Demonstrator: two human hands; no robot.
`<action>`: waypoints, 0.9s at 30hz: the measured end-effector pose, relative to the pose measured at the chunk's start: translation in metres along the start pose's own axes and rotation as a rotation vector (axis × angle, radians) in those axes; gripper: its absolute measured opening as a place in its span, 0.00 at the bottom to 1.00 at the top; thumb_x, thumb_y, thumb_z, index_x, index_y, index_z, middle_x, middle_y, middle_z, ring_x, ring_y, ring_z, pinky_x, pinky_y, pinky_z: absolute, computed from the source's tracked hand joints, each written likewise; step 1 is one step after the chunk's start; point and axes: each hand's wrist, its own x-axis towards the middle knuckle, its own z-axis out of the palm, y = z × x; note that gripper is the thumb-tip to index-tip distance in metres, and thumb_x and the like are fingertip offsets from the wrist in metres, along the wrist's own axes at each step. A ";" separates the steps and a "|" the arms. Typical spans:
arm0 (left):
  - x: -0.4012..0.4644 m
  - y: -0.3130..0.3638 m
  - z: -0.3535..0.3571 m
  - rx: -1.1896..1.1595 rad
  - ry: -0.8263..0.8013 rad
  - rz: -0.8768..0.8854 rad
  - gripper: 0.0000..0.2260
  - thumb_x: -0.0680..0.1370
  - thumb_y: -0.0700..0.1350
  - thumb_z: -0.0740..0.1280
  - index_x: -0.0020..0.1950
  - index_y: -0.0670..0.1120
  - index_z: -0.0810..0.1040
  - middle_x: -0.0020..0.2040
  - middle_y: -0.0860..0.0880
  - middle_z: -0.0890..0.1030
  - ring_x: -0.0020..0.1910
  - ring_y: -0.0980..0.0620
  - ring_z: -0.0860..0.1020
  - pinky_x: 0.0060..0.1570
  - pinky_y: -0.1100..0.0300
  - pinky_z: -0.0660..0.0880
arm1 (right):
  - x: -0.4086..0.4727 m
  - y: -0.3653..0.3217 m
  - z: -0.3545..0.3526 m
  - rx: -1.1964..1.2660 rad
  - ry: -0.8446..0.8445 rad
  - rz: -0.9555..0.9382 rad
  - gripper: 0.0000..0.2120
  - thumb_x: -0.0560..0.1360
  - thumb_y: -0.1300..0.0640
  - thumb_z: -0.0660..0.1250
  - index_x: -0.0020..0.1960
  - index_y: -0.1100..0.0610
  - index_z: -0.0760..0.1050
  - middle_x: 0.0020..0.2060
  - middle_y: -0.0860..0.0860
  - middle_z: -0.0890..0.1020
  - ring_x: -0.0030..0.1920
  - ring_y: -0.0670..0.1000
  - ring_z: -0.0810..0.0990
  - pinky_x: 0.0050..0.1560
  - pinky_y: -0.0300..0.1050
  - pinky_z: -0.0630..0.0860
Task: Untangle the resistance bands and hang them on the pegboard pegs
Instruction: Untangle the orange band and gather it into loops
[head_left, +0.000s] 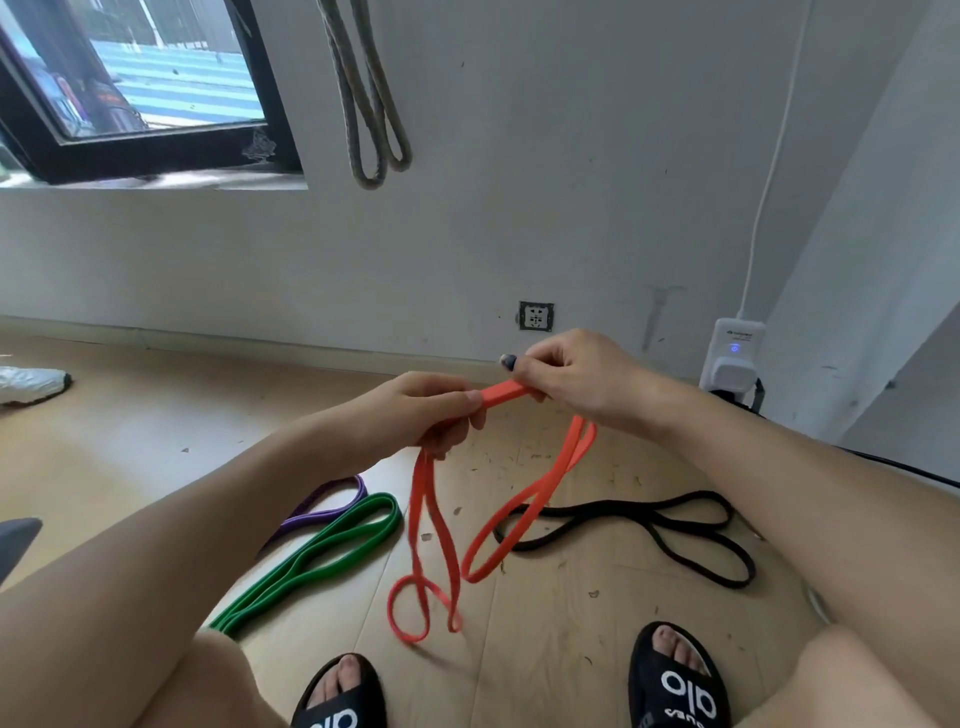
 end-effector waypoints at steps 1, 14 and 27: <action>0.000 0.000 0.000 0.001 0.002 -0.003 0.13 0.86 0.45 0.59 0.48 0.41 0.78 0.34 0.48 0.71 0.32 0.52 0.68 0.39 0.59 0.68 | 0.001 0.001 0.000 0.005 0.003 0.004 0.25 0.82 0.40 0.62 0.31 0.53 0.73 0.27 0.50 0.70 0.27 0.47 0.66 0.31 0.42 0.63; -0.001 -0.009 -0.007 0.024 0.041 0.001 0.16 0.87 0.45 0.56 0.48 0.41 0.79 0.37 0.46 0.75 0.36 0.51 0.74 0.48 0.52 0.75 | -0.002 -0.003 -0.003 0.036 -0.040 0.033 0.26 0.81 0.39 0.63 0.30 0.53 0.74 0.25 0.47 0.68 0.27 0.46 0.65 0.32 0.41 0.62; 0.000 -0.009 -0.006 0.068 0.068 0.032 0.16 0.87 0.45 0.56 0.49 0.37 0.78 0.38 0.45 0.76 0.38 0.49 0.74 0.48 0.54 0.74 | 0.001 -0.001 -0.004 0.040 -0.030 0.046 0.24 0.82 0.42 0.62 0.32 0.53 0.73 0.25 0.47 0.68 0.25 0.44 0.65 0.32 0.41 0.62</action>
